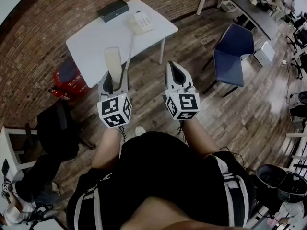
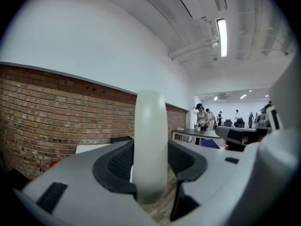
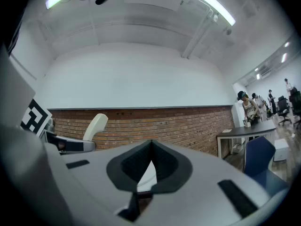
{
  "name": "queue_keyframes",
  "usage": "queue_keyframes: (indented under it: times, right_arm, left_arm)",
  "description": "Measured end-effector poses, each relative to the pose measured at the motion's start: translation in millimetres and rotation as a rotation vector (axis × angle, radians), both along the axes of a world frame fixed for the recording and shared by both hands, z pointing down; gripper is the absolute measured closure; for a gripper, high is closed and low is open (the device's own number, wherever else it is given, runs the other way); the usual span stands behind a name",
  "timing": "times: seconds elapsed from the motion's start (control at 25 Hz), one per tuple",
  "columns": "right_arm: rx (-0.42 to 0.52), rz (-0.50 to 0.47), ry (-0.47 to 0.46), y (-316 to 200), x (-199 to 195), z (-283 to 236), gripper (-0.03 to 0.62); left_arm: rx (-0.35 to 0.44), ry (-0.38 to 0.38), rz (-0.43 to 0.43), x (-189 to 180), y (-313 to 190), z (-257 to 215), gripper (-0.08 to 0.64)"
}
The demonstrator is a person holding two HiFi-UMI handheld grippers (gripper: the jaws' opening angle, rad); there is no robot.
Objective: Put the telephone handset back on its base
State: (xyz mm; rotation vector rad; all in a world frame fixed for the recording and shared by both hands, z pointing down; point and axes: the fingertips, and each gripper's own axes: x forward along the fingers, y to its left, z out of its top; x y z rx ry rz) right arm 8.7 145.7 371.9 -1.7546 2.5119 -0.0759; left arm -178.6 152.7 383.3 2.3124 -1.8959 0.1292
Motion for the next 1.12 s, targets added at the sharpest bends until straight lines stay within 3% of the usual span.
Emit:
queue_keyframes:
  times: [0.24, 0.44, 1.12]
  right_arm:
    - [-0.001, -0.021, -0.026, -5.8, -9.8, -1.2, 0.594]
    - [-0.011, -0.012, 0.006, -10.1, -26.5, 3.1, 0.594]
    - [0.017, 0.019, 0.026, -21.0, -97.3, 9.3, 0.594]
  left_arm:
    - [-0.013, -0.005, 0.014, -2.0, -5.4, 0.7, 0.350]
    - [-0.024, 0.001, 0.034, -9.8, -11.8, 3.6, 0.350]
    - [-0.056, 0.042, 0.140, -63.3, -42.2, 27.7, 0.350]
